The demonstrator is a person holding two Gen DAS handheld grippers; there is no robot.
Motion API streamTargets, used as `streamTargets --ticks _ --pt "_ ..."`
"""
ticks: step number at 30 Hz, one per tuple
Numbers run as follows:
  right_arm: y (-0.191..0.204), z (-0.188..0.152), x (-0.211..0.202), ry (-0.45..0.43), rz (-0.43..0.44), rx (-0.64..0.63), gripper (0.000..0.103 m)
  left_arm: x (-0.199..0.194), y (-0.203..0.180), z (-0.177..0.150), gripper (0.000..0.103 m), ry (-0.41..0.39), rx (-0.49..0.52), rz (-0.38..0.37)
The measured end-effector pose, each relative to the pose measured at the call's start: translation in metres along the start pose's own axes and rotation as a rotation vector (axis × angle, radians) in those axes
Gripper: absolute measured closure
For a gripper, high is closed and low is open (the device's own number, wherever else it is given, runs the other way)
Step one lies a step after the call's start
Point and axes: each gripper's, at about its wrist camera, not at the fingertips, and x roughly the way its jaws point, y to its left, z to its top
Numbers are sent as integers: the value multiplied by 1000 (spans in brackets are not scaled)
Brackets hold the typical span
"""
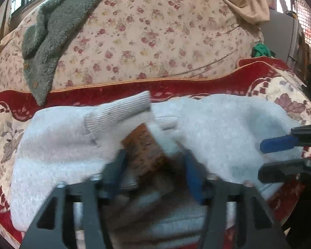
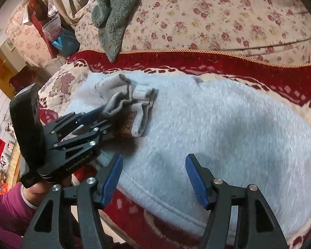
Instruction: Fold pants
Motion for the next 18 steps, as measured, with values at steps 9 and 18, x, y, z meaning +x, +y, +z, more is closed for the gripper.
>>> streamTargets --ticks 9,18 --pt "-6 -17 -20 -18 -25 24 24 -12 -15 6 26 -17 14 30" --pt "-9 -30 -29 -18 -26 48 23 -26 -26 14 25 -47 33 42"
